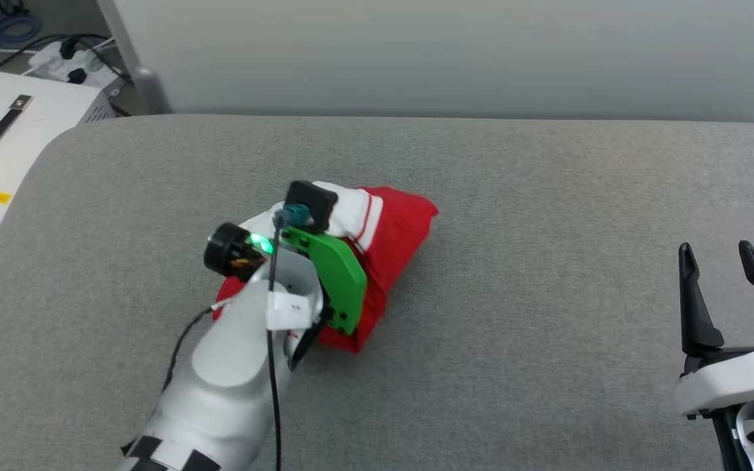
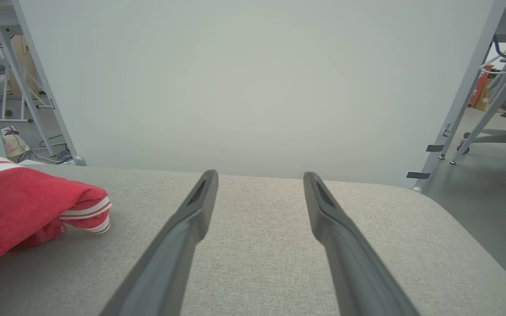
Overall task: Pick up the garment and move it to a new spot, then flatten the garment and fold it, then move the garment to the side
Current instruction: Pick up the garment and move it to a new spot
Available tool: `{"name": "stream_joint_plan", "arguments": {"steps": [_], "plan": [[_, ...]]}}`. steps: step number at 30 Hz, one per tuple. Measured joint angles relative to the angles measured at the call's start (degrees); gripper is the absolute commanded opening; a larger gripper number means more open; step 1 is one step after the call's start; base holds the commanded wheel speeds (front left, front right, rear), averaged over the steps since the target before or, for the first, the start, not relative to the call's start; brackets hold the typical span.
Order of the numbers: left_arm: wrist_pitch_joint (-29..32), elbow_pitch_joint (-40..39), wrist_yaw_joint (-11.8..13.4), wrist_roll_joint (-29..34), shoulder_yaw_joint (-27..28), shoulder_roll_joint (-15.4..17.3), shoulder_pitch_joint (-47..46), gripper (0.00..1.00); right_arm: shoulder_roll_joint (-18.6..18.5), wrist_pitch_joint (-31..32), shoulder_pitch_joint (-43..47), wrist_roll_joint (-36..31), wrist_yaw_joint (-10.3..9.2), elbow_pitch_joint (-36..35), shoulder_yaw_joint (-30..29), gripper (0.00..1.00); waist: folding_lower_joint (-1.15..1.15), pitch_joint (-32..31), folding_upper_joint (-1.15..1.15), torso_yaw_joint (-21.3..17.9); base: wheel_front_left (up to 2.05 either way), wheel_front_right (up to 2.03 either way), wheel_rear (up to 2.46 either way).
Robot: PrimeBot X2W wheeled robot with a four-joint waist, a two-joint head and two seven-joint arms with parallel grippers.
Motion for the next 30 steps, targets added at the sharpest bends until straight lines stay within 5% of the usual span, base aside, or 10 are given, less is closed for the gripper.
{"name": "stream_joint_plan", "arguments": {"steps": [14, 15, 16, 17, 22, 30], "plan": [[6.36, -9.64, -0.03, -6.88, -20.7, -1.58, 8.89, 0.0, 1.58, -0.11, 1.54, 1.26, 0.0, -0.82, -1.34, 1.0, 0.0, 5.06, 0.0, -6.29, 0.0, 0.0, 0.0], [6.67, -9.81, -0.04, -7.35, -21.23, -1.45, 8.88, 0.09, 1.63, -0.2, 1.49, 1.42, 0.0, -0.6, -1.19, 1.0, 0.0, 5.64, 0.0, -6.36, 0.0, 0.0, 0.0], [6.65, -10.0, -0.03, -7.43, -21.36, -1.35, 8.88, 0.8, 1.67, -0.33, 1.44, 1.48, 0.0, -0.4, -1.07, 1.0, 0.0, 6.04, 0.0, -6.4, 0.0, 0.0, 0.0], [6.39, -10.26, -0.03, -7.43, -21.39, -1.24, 8.86, 1.0, 1.7, -0.34, 1.37, 1.49, 0.0, -0.18, -0.93, 1.0, 0.0, 6.45, 0.0, -6.4, 0.0, 0.0, 0.0], [2.99, -11.85, 1.3, -7.05, -21.25, -0.24, 8.9, 1.0, 1.83, -0.23, 1.28, 1.38, 0.0, 1.57, -0.86, 1.0, 0.0, 6.14, 0.0, -6.17, 0.0, 0.0, 0.0], [-2.54, -17.42, 7.7, -6.88, -17.4, 2.7, 12.9, 1.0, 1.86, 0.52, 2.05, 0.9, 0.0, 2.33, 0.07, 1.0, 0.0, 1.32, 0.0, -5.12, 0.0, 0.0, 0.0]]}}
